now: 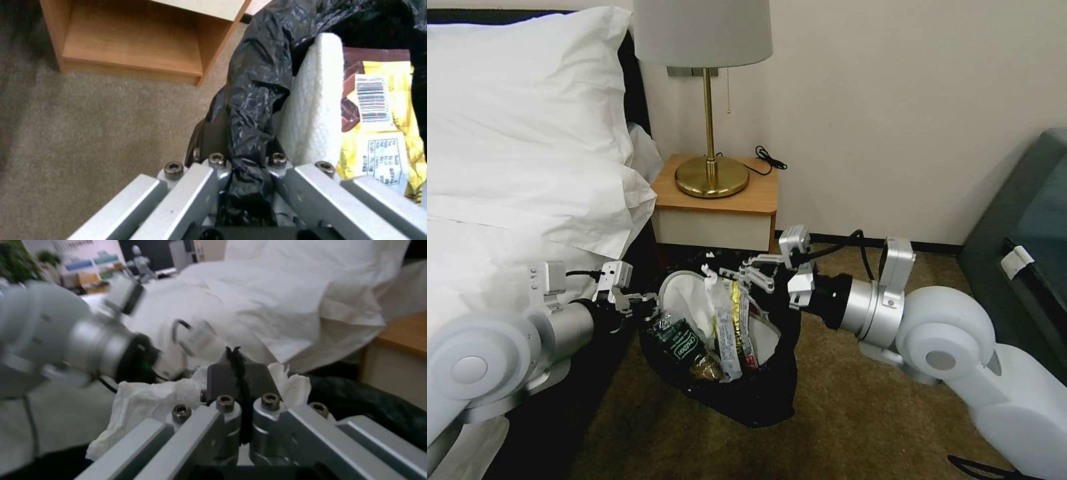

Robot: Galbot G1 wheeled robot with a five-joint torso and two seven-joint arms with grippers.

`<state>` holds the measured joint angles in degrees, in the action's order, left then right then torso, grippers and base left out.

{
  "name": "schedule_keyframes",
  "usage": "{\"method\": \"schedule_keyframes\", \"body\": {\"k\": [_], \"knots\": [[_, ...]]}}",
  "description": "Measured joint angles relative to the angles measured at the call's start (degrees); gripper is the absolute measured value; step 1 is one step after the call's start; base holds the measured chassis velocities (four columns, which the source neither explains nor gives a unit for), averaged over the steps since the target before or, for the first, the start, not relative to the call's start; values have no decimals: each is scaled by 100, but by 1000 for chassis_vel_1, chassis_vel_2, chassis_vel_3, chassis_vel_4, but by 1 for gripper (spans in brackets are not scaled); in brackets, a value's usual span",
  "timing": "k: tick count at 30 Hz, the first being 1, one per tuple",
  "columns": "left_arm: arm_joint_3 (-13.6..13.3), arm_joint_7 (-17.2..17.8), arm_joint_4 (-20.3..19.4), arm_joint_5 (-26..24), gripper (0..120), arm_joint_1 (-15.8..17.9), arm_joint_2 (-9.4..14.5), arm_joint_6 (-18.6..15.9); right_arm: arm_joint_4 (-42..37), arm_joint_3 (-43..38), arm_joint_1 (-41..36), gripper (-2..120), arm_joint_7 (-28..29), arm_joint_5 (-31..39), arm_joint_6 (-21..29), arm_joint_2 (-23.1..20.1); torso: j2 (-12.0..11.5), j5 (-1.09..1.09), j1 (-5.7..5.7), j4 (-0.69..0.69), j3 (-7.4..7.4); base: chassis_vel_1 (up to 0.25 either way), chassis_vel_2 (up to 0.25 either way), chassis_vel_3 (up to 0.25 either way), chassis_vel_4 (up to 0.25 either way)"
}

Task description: Pick up the trash bin, then pick up the garbage on the floor and place it into the trash bin.

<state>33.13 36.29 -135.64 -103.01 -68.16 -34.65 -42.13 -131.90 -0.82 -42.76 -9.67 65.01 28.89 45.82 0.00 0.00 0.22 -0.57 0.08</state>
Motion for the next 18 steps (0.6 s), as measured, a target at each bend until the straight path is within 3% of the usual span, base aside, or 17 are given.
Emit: {"method": "schedule_keyframes", "body": {"k": [4,11,13,16,18], "knots": [[34,37,-33,-71,1,-3,6,0,95,19,54,7,-62,-242,-12,29,0,-1,1,0,0,0,0,0,0],[50,161,-48,-135,1,-2,12,0,86,13,84,30,-15,-290,-35,44,0,-1,1,0,0,0,0,0,0],[36,172,-41,-111,1,1,12,0,61,-18,88,42,6,-293,-47,66,0,-1,1,1,0,0,0,0,0],[29,173,-39,-102,1,2,10,0,52,-46,100,47,10,-296,-47,74,0,0,1,1,0,0,0,0,0],[28,171,-42,-93,1,7,10,-1,50,-71,112,59,11,-307,-55,62,0,0,1,2,0,0,0,0,0]]}}
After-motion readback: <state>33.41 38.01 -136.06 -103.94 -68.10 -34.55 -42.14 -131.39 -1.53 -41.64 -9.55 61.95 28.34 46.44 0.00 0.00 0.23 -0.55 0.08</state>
